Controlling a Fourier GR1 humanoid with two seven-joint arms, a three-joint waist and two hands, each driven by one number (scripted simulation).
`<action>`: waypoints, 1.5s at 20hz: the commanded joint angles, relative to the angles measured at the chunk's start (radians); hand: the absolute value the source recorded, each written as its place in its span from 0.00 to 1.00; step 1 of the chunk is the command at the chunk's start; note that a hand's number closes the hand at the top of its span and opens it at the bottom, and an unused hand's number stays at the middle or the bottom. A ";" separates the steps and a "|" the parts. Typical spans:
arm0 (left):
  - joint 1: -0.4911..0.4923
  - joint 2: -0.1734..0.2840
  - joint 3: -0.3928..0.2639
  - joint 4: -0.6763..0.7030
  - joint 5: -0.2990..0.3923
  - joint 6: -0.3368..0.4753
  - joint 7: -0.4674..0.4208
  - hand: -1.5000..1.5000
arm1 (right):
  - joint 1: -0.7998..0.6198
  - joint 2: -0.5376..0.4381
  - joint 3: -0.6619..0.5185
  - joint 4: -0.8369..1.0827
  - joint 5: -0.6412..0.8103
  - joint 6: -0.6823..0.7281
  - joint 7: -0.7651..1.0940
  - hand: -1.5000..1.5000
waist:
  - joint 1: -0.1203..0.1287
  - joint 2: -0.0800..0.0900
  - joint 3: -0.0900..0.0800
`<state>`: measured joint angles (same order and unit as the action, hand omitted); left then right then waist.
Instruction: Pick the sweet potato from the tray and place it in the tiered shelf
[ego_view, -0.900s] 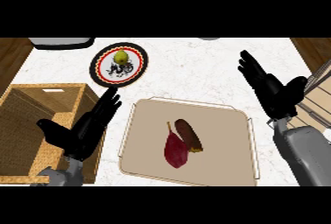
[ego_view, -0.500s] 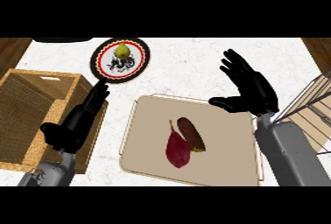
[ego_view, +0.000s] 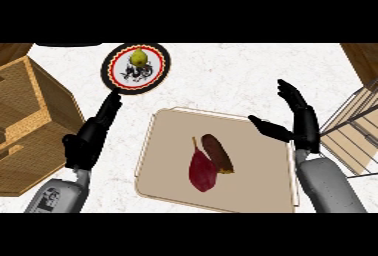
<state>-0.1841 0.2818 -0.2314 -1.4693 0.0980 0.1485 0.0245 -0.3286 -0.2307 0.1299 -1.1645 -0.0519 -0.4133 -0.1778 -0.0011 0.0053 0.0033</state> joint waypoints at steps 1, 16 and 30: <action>-0.008 -0.041 -0.012 0.055 -0.050 0.032 -0.016 0.50 | 0.026 0.043 -0.086 0.022 -0.094 0.059 -0.183 0.00 | 0.000 -0.003 -0.002; 0.011 -0.054 0.004 0.052 -0.072 0.014 -0.040 0.50 | -0.101 -0.211 0.238 -0.412 0.125 0.370 0.569 0.00 | -0.004 -0.013 -0.006; 0.004 -0.051 0.042 0.046 -0.072 -0.027 -0.016 0.50 | -0.259 -0.209 0.410 -0.650 0.230 0.710 1.152 0.00 | 0.002 -0.009 -0.004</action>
<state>-0.1987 0.2149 -0.2082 -1.4025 0.0173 0.1508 0.0085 -0.5573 -0.4821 0.5260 -1.7300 0.1648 0.2367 0.8050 -0.0017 -0.0040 -0.0013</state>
